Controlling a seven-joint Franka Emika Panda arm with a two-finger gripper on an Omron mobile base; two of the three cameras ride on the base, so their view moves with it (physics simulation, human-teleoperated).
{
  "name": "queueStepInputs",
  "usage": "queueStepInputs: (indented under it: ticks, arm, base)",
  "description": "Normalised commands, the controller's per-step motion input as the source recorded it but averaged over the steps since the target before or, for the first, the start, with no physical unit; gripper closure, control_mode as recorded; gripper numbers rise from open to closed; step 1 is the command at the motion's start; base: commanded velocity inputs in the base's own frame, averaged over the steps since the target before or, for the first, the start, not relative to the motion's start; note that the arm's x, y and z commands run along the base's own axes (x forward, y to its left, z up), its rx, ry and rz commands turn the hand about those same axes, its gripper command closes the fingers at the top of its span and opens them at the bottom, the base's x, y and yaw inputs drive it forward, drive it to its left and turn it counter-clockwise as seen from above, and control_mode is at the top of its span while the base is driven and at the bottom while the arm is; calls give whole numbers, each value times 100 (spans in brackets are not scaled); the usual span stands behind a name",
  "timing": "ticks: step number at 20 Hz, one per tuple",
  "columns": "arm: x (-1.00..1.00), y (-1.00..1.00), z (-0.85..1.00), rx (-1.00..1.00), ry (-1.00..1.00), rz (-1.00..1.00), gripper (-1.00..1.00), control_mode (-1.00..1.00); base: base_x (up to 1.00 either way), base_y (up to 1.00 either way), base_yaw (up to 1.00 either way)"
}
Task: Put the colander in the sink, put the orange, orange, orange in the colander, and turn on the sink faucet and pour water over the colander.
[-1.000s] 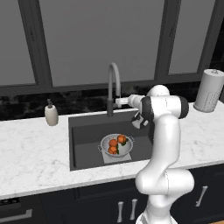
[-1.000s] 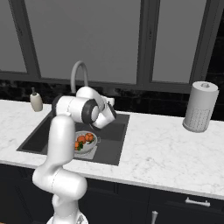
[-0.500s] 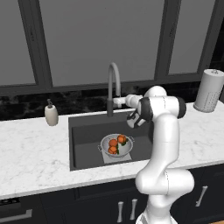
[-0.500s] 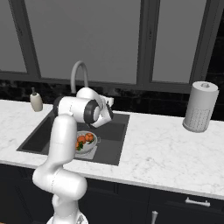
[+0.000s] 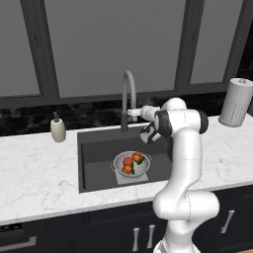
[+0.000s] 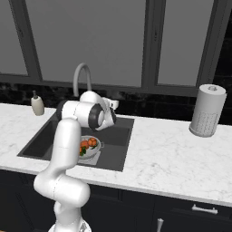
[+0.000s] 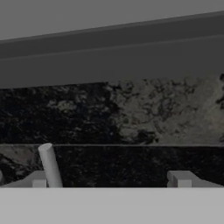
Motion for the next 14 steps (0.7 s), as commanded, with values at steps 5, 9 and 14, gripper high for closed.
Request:
queueStepInputs:
  ticks: [5,9,14]
  arm:
    - [0,-50,0,1,-2,0,-100,-100]
    - [0,-84,-1,5,-5,0,-100,-100]
    - [0,-100,0,9,-7,0,-100,-100]
  base:
    - [0,0,0]
    - [0,0,0]
    - [0,0,0]
